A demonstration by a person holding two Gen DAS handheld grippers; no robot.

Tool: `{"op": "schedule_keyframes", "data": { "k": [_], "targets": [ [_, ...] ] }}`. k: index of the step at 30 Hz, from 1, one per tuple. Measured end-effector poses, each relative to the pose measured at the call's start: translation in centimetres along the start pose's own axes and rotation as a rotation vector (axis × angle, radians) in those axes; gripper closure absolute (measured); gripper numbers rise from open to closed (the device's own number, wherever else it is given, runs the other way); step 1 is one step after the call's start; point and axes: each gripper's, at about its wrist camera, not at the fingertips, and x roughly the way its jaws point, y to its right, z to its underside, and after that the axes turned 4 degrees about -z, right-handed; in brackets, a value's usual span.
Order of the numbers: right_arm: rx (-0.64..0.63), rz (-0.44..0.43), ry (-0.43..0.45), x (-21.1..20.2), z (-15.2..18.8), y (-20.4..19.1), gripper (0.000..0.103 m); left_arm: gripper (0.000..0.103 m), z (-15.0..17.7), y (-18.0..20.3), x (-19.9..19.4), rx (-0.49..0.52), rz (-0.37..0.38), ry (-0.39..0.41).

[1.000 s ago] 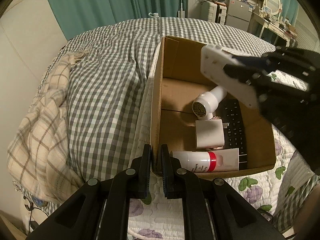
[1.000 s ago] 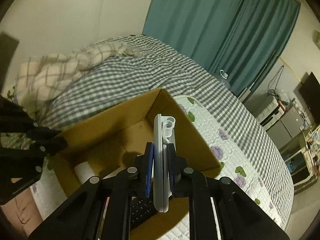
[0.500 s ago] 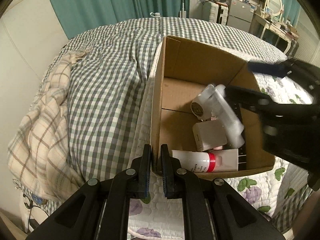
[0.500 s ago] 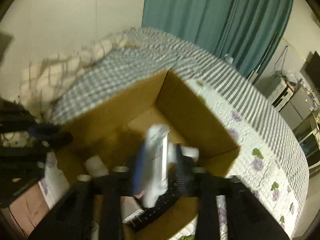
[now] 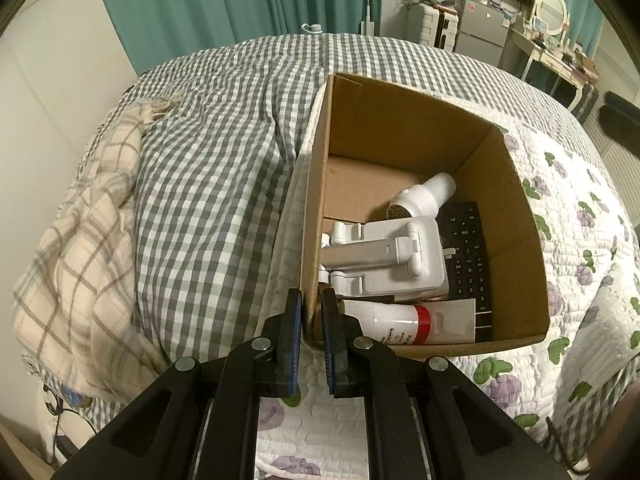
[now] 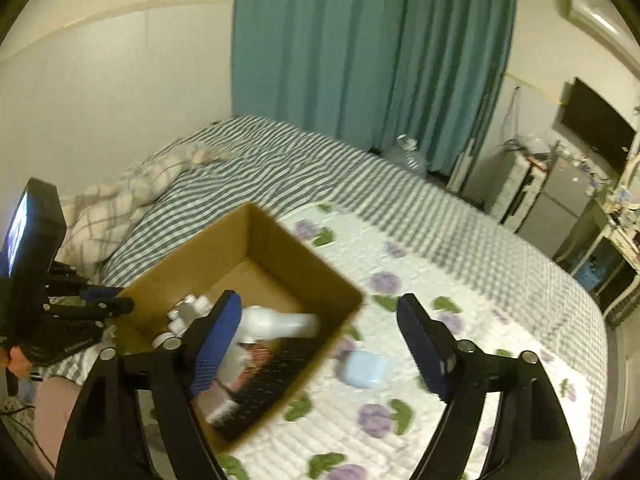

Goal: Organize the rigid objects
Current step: 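Grasp the light blue earbud case with the right tool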

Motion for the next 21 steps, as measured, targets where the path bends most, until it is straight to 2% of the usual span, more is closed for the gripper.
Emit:
{"op": "schedule_keyframes", "data": {
  "k": [5, 8, 12, 16, 21],
  "targets": [
    [0.063, 0.045, 0.03, -1.2, 0.8, 3.5, 0.018, 0.094, 0.0, 0.2, 0.1, 0.004, -0.011, -0.001],
    [0.111, 0.078, 0.012, -0.4, 1.8, 5.8, 0.018, 0.094, 0.0, 0.3, 0.1, 0.006, -0.017, -0.001],
    [0.134, 0.098, -0.049, 2.1, 3.5, 7.5, 0.018, 0.094, 0.1, 0.5, 0.0, 0.008, -0.02, -0.003],
    [0.085, 0.09, -0.134, 5.4, 5.4, 7.1, 0.018, 0.094, 0.1, 0.6, 0.0, 0.008, -0.021, -0.004],
    [0.043, 0.035, -0.235, 9.2, 8.3, 6.5, 0.018, 0.094, 0.0, 0.5, 0.0, 0.008, -0.02, -0.002]
  ]
}}
